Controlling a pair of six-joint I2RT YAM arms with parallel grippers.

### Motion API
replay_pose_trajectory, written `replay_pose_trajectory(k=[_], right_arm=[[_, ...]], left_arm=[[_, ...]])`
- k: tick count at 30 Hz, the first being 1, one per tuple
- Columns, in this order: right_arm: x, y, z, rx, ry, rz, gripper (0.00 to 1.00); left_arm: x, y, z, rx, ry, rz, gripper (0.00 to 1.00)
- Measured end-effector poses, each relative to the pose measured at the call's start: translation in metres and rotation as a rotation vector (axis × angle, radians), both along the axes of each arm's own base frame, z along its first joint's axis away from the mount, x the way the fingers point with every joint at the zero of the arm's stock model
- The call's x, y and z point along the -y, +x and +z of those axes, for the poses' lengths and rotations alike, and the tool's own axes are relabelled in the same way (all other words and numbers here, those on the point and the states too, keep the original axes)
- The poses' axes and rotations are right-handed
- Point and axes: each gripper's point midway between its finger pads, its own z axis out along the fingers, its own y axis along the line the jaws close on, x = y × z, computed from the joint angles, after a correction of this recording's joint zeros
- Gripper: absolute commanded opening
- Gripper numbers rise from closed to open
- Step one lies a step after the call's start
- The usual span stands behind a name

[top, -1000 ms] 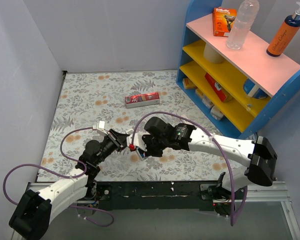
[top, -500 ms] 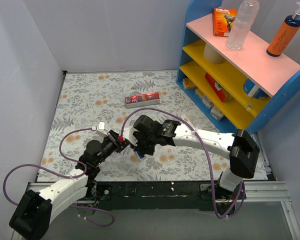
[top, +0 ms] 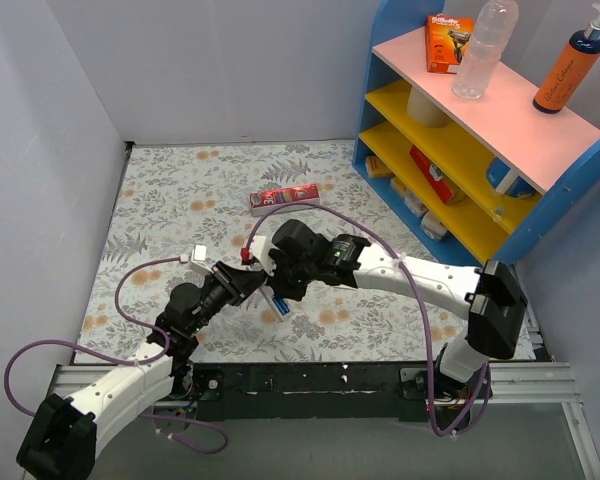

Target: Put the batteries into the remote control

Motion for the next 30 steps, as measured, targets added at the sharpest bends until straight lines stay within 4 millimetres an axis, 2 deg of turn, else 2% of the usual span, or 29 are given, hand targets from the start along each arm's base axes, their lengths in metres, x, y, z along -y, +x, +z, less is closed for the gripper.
replay_pose_trajectory(k=[3, 4, 6, 7, 11, 13, 17, 20, 23, 30], right_arm=[[0.008, 0.003, 0.012, 0.022, 0.051, -0.026, 0.32], [0.015, 0.006, 0.016, 0.029, 0.069, -0.044, 0.41], [0.034, 0.018, 0.02, 0.039, 0.091, -0.099, 0.48], [0.045, 0.027, 0.02, 0.047, 0.097, -0.134, 0.55], [0.095, 0.058, 0.005, 0.066, 0.086, -0.273, 0.61], [0.118, 0.066, -0.011, 0.062, 0.056, -0.324, 0.62], [0.147, 0.072, -0.044, 0.037, -0.029, -0.367, 0.62], [0.155, 0.074, -0.06, 0.016, -0.073, -0.377, 0.65], [0.151, 0.075, -0.067, -0.017, -0.065, -0.37, 0.7], [0.132, 0.077, -0.06, -0.056, 0.026, -0.377, 0.72]], left_arm=[[0.001, -0.001, 0.005, 0.028, -0.001, -0.001, 0.0], [0.001, 0.0, 0.007, 0.036, 0.0, 0.0, 0.0], [0.001, 0.0, 0.007, 0.039, 0.002, 0.002, 0.0], [0.001, 0.001, 0.006, 0.04, 0.003, 0.004, 0.0], [0.001, 0.003, 0.008, 0.051, -0.002, 0.014, 0.0], [0.0, 0.005, 0.012, 0.065, -0.008, 0.018, 0.0], [0.0, 0.006, 0.018, 0.094, -0.019, 0.027, 0.0], [-0.001, 0.008, 0.021, 0.104, -0.026, 0.039, 0.0], [-0.004, 0.012, 0.017, 0.085, -0.024, 0.062, 0.0], [-0.015, 0.028, -0.016, -0.047, 0.014, 0.176, 0.0]])
